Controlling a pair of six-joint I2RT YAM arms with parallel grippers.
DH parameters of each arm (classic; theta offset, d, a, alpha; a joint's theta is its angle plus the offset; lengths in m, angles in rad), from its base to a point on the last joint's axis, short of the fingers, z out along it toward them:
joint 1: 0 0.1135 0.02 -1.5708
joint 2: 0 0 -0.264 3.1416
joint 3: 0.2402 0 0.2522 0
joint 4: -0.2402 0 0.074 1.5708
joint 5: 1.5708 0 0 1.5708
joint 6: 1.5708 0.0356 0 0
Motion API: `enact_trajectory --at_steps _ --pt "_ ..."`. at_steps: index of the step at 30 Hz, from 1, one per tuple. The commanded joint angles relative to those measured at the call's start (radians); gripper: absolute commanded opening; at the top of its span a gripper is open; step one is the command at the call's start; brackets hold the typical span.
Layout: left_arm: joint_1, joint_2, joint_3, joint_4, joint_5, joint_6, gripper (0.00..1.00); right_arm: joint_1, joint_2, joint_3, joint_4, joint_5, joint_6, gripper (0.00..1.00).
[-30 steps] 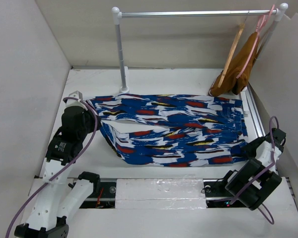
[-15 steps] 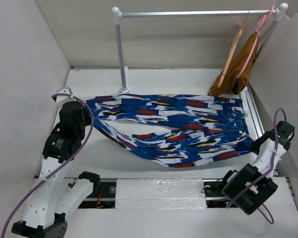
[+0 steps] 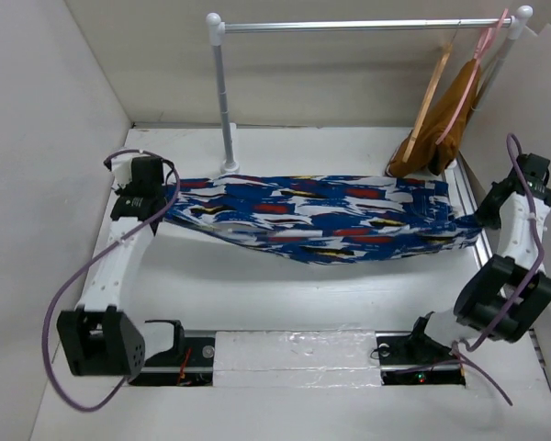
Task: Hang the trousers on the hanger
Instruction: Fold the trousers at the center of the board.
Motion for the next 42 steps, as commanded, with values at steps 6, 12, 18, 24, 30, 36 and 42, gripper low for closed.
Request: enact_trajectory --at_steps 6,12,18,24,30,36,42 --pt "0.136 0.266 0.142 -0.004 -0.023 -0.074 0.0 0.131 0.288 0.309 0.133 -0.014 0.015 0.0" --pt "0.136 0.416 0.234 -0.088 -0.106 -0.085 0.0 0.168 0.399 0.389 0.239 -0.086 0.041 0.0" --pt "0.136 0.591 0.419 -0.091 -0.152 -0.044 0.0 0.168 0.494 0.439 0.267 -0.097 0.049 0.0" --pt "0.136 0.801 0.648 -0.104 -0.168 -0.015 0.0 0.168 0.587 0.504 0.305 -0.099 0.058 0.0" --pt "0.136 0.981 0.835 -0.119 -0.175 -0.022 0.0 0.198 0.635 0.553 0.383 -0.09 0.074 0.0" --pt "0.136 1.061 0.943 -0.181 -0.158 -0.006 0.84 0.208 0.654 0.562 0.359 -0.158 0.06 0.76" --pt "0.146 0.862 0.854 -0.145 -0.116 -0.01 0.87 0.172 0.482 0.36 0.448 -0.244 0.055 0.78"
